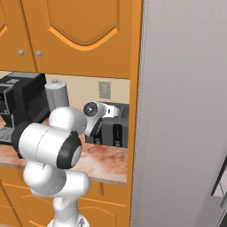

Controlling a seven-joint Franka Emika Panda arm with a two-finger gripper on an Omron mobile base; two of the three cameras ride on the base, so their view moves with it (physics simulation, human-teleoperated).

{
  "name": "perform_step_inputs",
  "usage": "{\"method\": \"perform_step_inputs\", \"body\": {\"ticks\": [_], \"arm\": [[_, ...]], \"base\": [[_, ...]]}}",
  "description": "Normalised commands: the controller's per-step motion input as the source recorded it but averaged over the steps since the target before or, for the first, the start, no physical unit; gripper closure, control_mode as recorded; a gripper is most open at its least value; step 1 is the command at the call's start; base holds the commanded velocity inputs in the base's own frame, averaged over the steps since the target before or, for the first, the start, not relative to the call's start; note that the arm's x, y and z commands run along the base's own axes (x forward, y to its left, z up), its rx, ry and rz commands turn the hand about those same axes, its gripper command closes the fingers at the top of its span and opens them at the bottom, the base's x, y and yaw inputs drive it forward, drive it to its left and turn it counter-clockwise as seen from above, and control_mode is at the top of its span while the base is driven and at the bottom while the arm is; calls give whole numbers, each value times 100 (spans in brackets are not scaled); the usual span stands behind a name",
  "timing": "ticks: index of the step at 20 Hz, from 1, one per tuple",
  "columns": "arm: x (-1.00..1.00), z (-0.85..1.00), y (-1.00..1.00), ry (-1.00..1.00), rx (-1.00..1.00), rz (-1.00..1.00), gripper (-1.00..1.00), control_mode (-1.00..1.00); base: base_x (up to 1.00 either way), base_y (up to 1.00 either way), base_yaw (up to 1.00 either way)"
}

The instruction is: Start the toaster. Once the lever pops up, take the bread to the plate on the dining counter.

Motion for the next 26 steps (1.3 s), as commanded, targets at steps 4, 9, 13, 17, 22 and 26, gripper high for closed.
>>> {"method": "perform_step_inputs", "body": {"ticks": [4,9,13,17,22,26], "arm": [[0,0,0,0,0,0,100,-100],[0,0,0,0,0,0,100,-100],[0,0,0,0,0,0,100,-100],[-3,13,-1,-5,0,0,100,-100],[0,38,-2,-1,0,0,100,-100],[0,54,0,0,0,0,100,-100]], "base": [[0,0,0],[0,0,0],[0,0,0],[0,0,0],[0,0,0],[0,0,0]]}}
